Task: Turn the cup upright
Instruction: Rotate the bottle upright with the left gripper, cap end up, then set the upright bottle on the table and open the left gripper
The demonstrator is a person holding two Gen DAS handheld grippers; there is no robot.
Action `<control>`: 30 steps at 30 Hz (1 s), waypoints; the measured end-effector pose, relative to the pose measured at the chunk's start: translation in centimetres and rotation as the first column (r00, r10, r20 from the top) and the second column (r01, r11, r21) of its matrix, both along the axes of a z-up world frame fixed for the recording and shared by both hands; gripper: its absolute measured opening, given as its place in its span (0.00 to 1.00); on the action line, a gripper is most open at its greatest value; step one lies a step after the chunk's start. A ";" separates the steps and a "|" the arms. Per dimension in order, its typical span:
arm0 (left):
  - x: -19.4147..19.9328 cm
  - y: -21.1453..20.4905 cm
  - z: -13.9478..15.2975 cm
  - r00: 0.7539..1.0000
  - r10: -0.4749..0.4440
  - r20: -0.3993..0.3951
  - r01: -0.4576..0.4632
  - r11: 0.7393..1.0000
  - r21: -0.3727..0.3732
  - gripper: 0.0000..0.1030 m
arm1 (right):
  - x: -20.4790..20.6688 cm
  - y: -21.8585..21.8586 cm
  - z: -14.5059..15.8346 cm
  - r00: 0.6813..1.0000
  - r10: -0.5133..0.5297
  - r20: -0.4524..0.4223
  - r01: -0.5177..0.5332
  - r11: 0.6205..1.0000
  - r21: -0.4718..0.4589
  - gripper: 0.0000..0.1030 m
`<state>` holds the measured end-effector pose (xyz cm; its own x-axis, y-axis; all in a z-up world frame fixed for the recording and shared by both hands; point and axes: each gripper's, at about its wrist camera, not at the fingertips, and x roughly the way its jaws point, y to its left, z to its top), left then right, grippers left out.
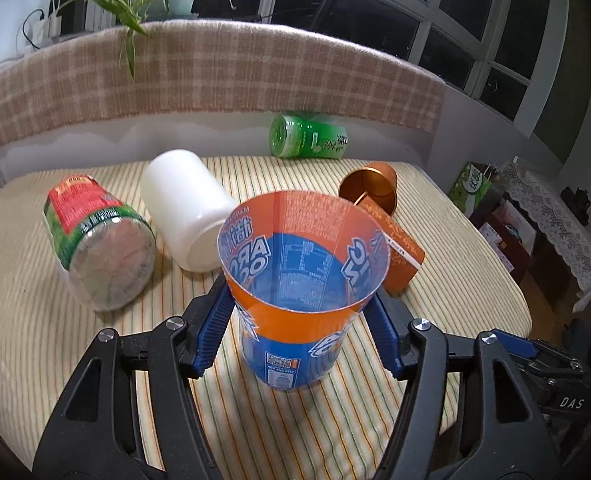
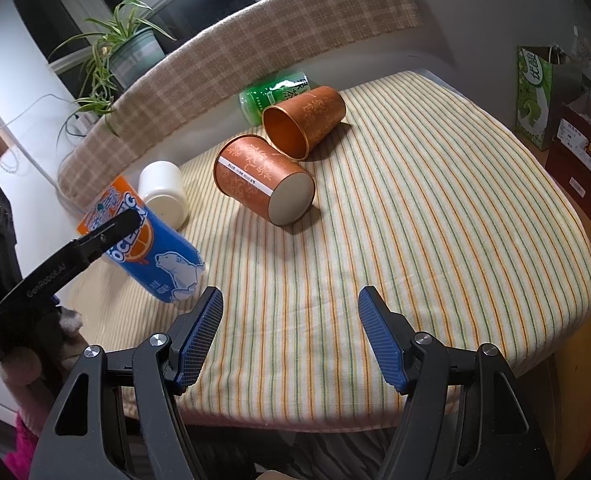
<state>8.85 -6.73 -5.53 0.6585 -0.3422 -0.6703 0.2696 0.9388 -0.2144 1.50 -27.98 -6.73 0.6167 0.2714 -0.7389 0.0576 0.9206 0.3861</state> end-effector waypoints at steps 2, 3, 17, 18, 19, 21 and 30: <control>0.0 0.0 -0.2 1.000 0.000 -0.009 0.000 1.000 -0.003 0.63 | 0.0 0.0 0.0 1.000 0.000 0.000 0.000 1.000 -0.001 0.68; -0.1 0.1 -0.3 1.000 -0.001 -0.012 0.001 1.000 -0.006 0.63 | 0.0 0.0 0.0 1.000 0.000 -0.001 0.000 1.000 0.000 0.68; -1.5 1.1 -1.5 0.999 -0.009 -0.052 0.008 1.000 -0.016 0.79 | 0.6 0.5 0.4 1.000 0.019 0.022 -0.018 0.999 -0.027 0.68; -1.7 1.3 -1.5 0.999 -0.007 -0.054 0.006 1.000 -0.018 0.79 | 0.6 0.6 0.5 0.999 0.023 0.026 -0.022 0.999 -0.032 0.68; -1.9 1.5 -1.6 0.998 -0.004 -0.055 0.003 1.000 -0.019 0.79 | 0.7 0.8 0.6 0.999 0.027 0.031 -0.025 0.999 -0.037 0.68; -2.4 2.0 -1.7 0.999 0.003 -0.054 -0.004 1.000 -0.016 0.79 | 0.8 1.2 0.9 0.998 0.034 0.043 -0.032 0.998 -0.053 0.68; -4.6 4.6 -0.8 0.998 0.065 -0.002 -0.065 0.998 -0.025 0.79 | 1.0 3.2 2.9 0.987 0.079 0.139 -0.055 0.985 -0.166 0.68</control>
